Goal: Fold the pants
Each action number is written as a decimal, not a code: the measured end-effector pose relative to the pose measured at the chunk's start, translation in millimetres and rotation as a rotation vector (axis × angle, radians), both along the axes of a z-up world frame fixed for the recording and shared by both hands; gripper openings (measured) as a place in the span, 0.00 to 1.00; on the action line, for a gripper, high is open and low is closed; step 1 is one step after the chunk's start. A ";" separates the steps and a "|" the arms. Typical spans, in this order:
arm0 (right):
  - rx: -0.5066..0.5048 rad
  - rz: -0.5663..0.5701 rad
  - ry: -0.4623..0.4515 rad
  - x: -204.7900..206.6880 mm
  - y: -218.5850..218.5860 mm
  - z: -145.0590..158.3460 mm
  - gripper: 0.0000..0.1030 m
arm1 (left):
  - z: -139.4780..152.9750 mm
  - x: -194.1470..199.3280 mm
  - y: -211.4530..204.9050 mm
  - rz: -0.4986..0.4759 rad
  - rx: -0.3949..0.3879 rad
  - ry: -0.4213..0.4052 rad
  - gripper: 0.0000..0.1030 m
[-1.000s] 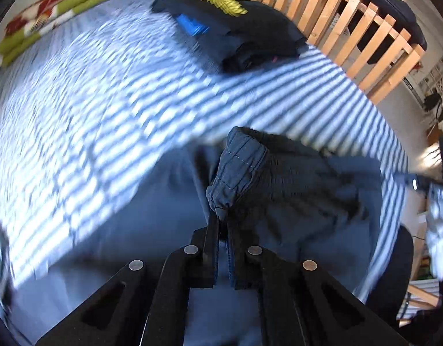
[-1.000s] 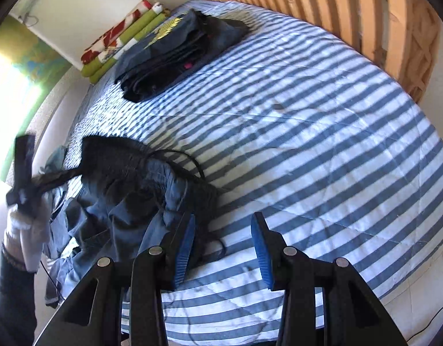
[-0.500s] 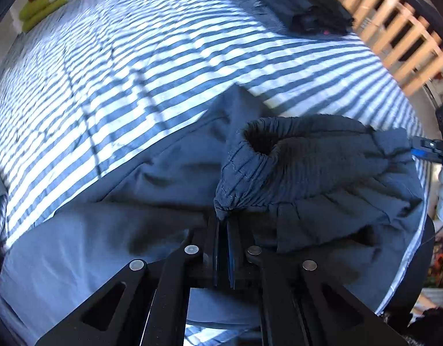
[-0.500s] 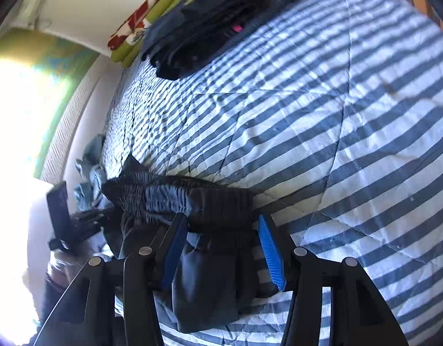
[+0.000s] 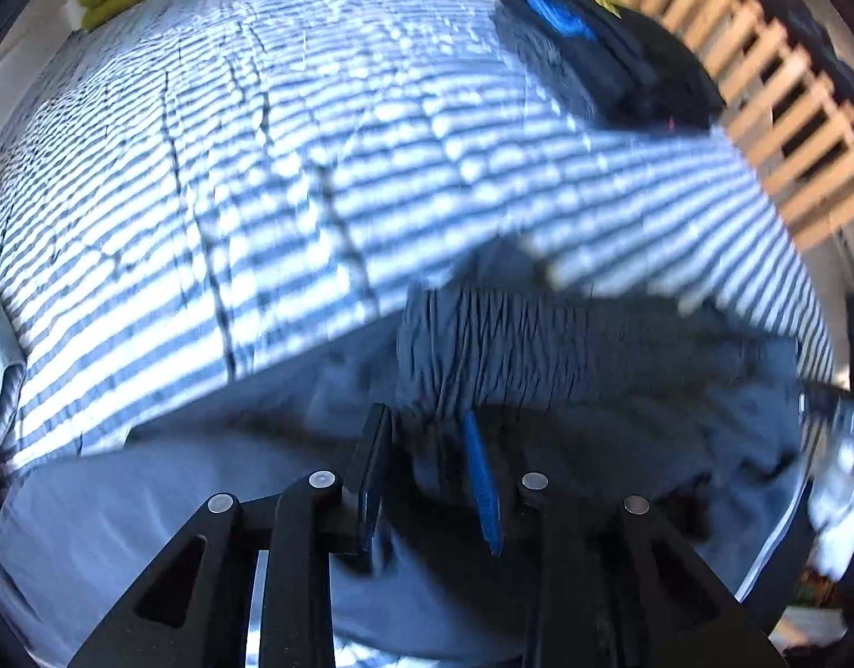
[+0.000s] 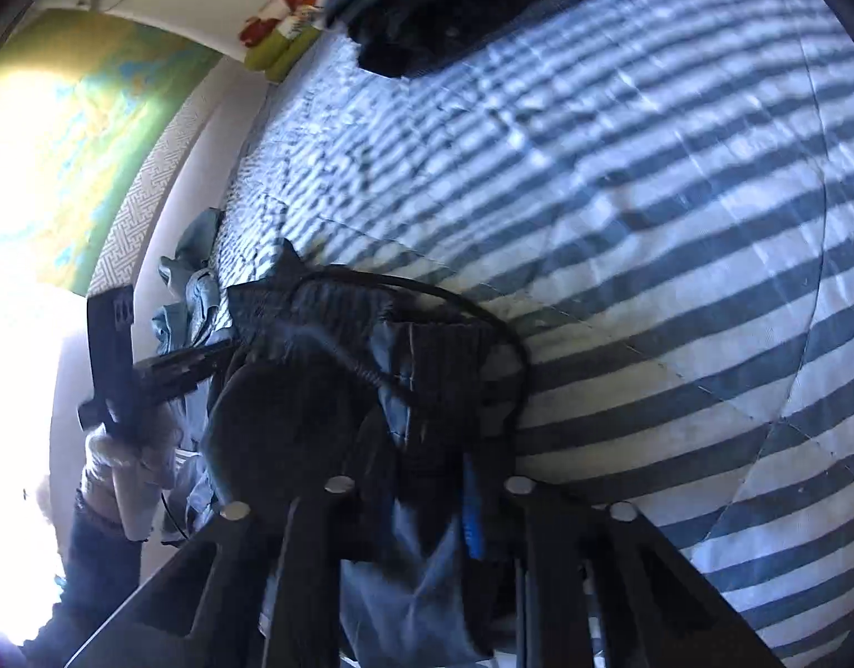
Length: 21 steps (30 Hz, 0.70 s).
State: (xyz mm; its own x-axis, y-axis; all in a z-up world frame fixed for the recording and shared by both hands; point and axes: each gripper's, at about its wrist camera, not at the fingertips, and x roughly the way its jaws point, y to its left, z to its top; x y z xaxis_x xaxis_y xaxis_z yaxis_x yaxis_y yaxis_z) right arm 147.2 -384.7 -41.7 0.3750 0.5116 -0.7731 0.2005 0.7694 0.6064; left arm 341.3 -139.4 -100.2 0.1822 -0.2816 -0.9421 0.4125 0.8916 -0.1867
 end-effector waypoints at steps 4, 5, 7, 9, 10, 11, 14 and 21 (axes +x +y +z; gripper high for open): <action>-0.155 -0.004 -0.093 -17.0 8.5 35.0 0.09 | 1.1 9.4 -26.3 -0.031 0.068 -0.043 0.09; -0.206 -0.007 -0.116 -21.5 9.5 44.5 0.09 | 7.8 8.8 -37.4 -0.059 0.069 -0.063 0.09; -0.312 -0.021 -0.168 -33.3 7.7 66.4 0.09 | 28.0 8.0 -63.4 -0.118 0.087 -0.134 0.08; -0.402 -0.063 -0.202 -45.5 -1.4 86.0 0.08 | 50.8 6.6 -96.2 -0.181 0.097 -0.195 0.08; -0.432 -0.093 -0.217 -50.3 -7.4 93.0 0.08 | 63.3 6.8 -115.7 -0.213 0.092 -0.221 0.08; -0.462 -0.124 -0.231 -56.7 -15.1 101.2 0.08 | 75.2 7.6 -137.0 -0.247 0.087 -0.246 0.08; -0.598 -0.229 -0.277 -81.7 -42.9 128.8 0.08 | 103.8 10.4 -213.0 -0.356 0.086 -0.323 0.08; -0.806 -0.453 -0.229 -138.0 -113.9 159.6 0.08 | 125.2 -1.0 -412.6 -0.577 0.064 -0.433 0.08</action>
